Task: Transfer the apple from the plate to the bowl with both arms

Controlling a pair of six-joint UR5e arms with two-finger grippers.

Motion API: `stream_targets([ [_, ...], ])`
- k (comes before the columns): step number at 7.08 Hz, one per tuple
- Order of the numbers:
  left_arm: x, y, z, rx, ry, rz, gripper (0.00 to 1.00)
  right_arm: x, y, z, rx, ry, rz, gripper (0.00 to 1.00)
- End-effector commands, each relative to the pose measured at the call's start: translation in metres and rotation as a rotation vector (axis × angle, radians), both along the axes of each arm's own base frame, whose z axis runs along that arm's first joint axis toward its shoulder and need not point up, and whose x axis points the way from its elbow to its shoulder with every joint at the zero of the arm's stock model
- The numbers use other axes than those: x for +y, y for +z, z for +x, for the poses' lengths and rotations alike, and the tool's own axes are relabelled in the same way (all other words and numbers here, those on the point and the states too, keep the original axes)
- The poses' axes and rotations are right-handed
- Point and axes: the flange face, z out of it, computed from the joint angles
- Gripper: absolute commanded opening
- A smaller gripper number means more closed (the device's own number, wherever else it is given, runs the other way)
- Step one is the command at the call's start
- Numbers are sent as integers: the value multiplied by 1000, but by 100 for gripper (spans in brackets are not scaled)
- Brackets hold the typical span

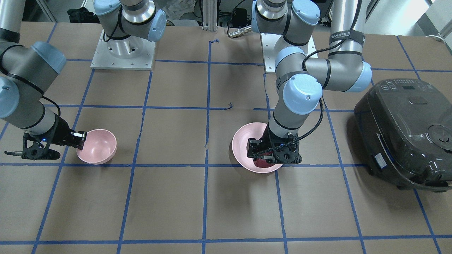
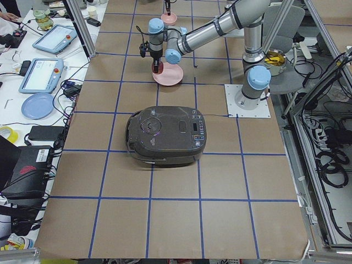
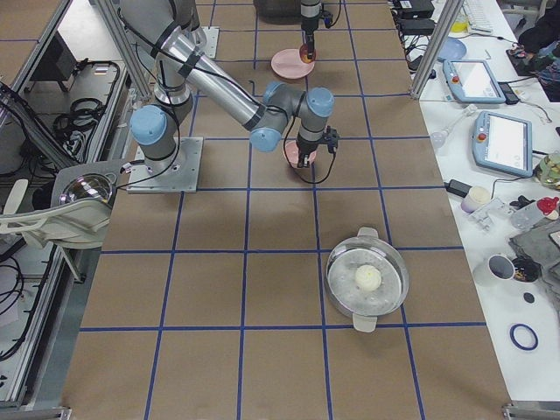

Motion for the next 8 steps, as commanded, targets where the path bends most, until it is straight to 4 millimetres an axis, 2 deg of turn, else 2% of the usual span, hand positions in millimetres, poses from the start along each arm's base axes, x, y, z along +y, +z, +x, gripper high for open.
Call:
stream_targets([
  [1,9,56,-36,77,-26,-12,13,-8,10,82,-81,-77,-12,0],
  [2,22,63,-63,93,-15,-9,13,1,11,151,-76,-44,3,0],
  [3,34,57,-91,100,-2,15,13,11,11,195,-66,-92,6,0],
  [4,41,51,-108,105,10,33,11,15,6,209,-67,-108,-2,0],
  [6,44,48,-110,102,11,39,11,25,-17,211,-59,-105,46,0],
  [8,44,47,-110,103,14,42,11,26,-25,210,-49,-100,60,0],
])
